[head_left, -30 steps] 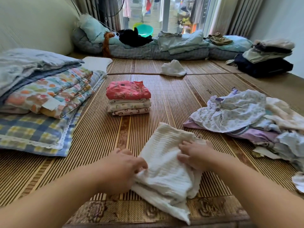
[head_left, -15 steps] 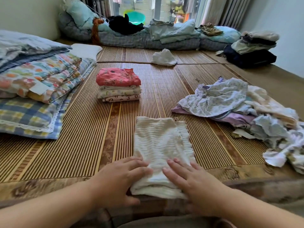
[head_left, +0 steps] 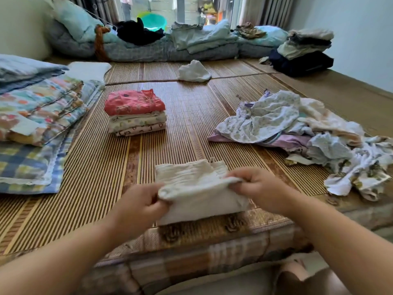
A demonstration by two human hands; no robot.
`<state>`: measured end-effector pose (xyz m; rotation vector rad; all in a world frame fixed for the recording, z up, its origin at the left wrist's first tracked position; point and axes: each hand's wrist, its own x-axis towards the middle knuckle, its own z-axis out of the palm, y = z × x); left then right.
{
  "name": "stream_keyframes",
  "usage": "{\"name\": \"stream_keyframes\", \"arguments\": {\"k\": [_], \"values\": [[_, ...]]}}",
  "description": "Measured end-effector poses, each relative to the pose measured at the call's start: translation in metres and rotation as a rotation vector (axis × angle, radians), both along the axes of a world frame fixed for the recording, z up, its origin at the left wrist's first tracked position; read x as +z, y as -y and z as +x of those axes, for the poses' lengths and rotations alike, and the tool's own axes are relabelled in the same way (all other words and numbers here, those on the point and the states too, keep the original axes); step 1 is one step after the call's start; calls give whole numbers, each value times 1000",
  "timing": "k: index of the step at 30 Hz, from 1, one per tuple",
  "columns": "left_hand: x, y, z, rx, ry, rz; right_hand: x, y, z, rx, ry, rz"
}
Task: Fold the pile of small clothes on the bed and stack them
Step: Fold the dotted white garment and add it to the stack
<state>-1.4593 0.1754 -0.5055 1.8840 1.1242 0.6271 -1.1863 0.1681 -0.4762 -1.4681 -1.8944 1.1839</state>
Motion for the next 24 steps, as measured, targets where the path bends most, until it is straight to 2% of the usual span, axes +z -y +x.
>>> {"name": "stream_keyframes", "arguments": {"k": [4,7,9,12,14,16,19,22,24], "values": [[12,-38,16,250,35,-105,-1,-53,-11,-280,-160,78],[2,-66,21,416,-81,-213,-20,-86,-18,-500,-165,-26],[-3,-76,20,478,-260,-222,-30,-95,-20,-542,-23,-136],[-9,-80,12,467,-595,-181,-30,-96,-24,-427,435,-186],[-11,-80,10,428,-658,-198,-29,-95,-27,-325,663,-179],[-10,-77,13,364,-537,-238,-32,-95,-31,-270,691,-199],[-10,-69,19,264,-282,-276,-33,-95,-35,-272,575,-172],[-13,-65,21,267,-180,-205,-36,-90,-37,-367,447,-105],[-9,-60,23,256,-150,-211,-39,-85,-33,-295,497,-63]]}}
